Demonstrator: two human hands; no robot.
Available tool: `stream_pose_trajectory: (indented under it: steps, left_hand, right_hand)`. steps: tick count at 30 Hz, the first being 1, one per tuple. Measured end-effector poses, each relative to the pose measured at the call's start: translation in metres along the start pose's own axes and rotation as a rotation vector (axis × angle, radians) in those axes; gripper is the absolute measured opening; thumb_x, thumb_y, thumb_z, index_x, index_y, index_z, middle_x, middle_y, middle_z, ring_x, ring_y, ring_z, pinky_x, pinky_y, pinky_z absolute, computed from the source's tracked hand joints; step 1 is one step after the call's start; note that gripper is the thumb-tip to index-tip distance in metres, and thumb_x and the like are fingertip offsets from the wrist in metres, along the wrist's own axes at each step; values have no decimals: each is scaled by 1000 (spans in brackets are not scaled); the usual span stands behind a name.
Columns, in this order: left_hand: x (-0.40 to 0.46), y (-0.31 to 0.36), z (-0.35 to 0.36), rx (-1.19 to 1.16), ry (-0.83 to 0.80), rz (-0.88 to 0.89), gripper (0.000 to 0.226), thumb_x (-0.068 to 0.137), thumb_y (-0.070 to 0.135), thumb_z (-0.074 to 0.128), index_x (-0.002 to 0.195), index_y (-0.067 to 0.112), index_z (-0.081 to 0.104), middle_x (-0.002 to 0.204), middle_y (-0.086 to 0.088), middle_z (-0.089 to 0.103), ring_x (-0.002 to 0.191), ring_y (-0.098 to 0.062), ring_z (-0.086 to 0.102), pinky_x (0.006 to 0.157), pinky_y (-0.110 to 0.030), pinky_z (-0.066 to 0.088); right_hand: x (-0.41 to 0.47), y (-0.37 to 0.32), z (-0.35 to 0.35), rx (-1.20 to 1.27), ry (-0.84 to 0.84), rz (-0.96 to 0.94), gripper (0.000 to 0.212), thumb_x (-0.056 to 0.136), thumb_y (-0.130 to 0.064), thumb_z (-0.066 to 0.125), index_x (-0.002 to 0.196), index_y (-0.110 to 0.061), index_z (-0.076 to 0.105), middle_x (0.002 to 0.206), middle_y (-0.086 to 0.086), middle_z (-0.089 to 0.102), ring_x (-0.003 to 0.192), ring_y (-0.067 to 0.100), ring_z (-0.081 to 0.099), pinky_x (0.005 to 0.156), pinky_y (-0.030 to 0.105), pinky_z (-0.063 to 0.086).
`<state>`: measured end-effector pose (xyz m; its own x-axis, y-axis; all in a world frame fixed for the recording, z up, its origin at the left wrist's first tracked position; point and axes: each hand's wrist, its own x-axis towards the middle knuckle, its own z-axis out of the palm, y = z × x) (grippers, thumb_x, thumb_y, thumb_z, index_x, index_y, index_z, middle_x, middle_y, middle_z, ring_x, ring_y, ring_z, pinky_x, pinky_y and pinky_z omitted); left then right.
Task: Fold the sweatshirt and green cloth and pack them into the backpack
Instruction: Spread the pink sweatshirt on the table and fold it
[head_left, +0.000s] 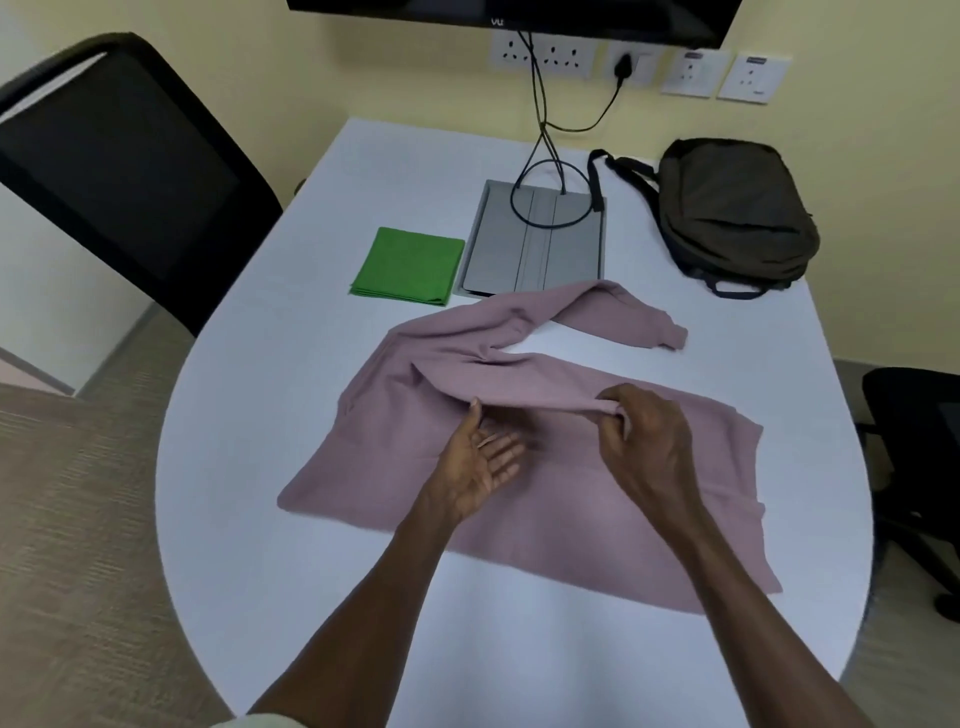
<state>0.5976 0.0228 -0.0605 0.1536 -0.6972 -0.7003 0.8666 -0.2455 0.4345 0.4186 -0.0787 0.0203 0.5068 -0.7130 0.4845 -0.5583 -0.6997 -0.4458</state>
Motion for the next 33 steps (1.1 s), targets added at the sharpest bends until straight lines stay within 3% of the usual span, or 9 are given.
stream_pose_trajectory:
  steps: [3,8,13,17,21,24,26,29,33]
  left_hand:
    - [3,-2,19,-159,49,88,63,89,53,62,135,10,54,128,-15,64,118,-30,62,106,-48,46]
    - [6,-8,27,-253,454,259,35,92,16,68,124,7,57,111,-9,65,86,-23,65,46,-32,56]
    - [9,-14,1,-92,773,372,24,84,12,74,97,7,54,98,-12,67,81,-25,62,78,-37,55]
    - [-3,-25,-29,204,836,570,19,88,14,71,96,-3,64,93,-13,66,83,-26,64,70,-30,51]
    - [-5,-43,-65,492,862,343,20,82,8,76,80,3,57,97,-23,70,82,-33,68,67,-39,54]
    - [-7,-39,-63,822,976,305,37,76,14,81,98,-5,58,107,-27,68,99,-41,66,81,-41,51]
    - [-9,-37,-52,985,1022,371,51,77,14,75,117,-8,52,117,-27,62,111,-46,58,91,-44,47]
    - [-12,-40,-38,1140,1042,478,43,79,14,61,113,-10,53,113,-31,60,108,-51,57,90,-49,49]
    - [-17,-51,-13,1144,1181,462,43,81,-4,59,121,-13,46,124,-34,50,111,-50,53,95,-50,46]
  right_hand:
    - [-10,30,-30,37,69,-44,18,81,-8,51,82,-7,69,76,3,69,67,19,58,69,30,44]
    - [-42,96,-62,17,123,-47,26,78,8,50,88,-7,68,92,3,70,89,21,64,82,35,47]
    - [-73,155,-69,-71,32,-74,32,81,9,49,92,-12,71,106,1,73,95,26,68,82,49,49]
    - [-106,165,-74,-199,71,-173,30,88,6,47,94,-6,74,114,8,72,102,31,63,90,42,45]
    - [-181,198,-49,-187,-274,-168,32,86,-12,49,104,-7,74,113,11,72,105,30,61,90,36,48]
    - [-206,214,-38,-167,-512,-100,33,87,-16,48,108,-12,73,113,8,73,100,32,68,80,39,56]
    - [-199,212,-42,-175,-511,-83,28,76,-9,60,100,-11,76,106,8,75,91,30,71,72,37,59]
    - [-185,204,-55,-229,-479,-132,30,65,-2,69,93,-9,76,99,7,76,86,29,71,71,35,57]
    - [-193,209,-59,-356,-519,-87,31,73,-3,46,80,-17,73,87,0,72,97,30,67,79,38,45]
